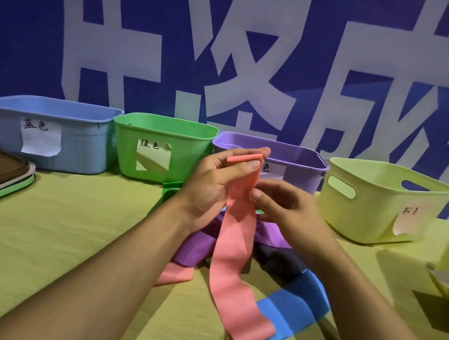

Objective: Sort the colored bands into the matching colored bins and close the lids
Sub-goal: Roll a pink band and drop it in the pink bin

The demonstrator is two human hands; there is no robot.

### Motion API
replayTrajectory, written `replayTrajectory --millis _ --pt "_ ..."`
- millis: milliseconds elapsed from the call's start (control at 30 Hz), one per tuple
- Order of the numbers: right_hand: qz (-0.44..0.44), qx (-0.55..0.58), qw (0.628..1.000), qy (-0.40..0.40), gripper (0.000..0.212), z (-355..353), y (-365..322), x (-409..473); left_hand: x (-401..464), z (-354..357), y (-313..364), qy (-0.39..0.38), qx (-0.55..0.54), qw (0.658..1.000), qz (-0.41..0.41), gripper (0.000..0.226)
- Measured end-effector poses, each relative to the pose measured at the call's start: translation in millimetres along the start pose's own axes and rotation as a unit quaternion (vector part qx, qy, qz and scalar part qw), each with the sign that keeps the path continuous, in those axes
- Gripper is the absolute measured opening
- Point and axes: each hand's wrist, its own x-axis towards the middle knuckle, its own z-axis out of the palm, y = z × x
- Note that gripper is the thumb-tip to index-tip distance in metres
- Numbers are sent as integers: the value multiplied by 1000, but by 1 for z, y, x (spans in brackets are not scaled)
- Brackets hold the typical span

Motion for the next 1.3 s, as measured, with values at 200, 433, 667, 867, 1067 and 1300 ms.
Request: replayTrajectory --millis 200,433,667,867,1067,1300 --pt "-56 102 993 15 32 3 -7 -2 -5 7 -1 -29 -19 999 -22 23" --pt "-78 66 992 80 12 5 -4 0 -3 2 -5 -51 7 998 -28 26" --pt "-67 51 988 132 15 6 -7 -2 0 -4 -11 -24 96 995 5 28" --pt "-58 58 987 139 20 6 -9 -4 2 -9 -11 -31 138 988 54 36" --pt "-37 65 986 147 17 7 -8 -2 2 -12 -8 -27 131 990 49 33" --pt "-24 57 986 152 18 6 -7 -2 1 -8 -6 27 195 974 112 16"
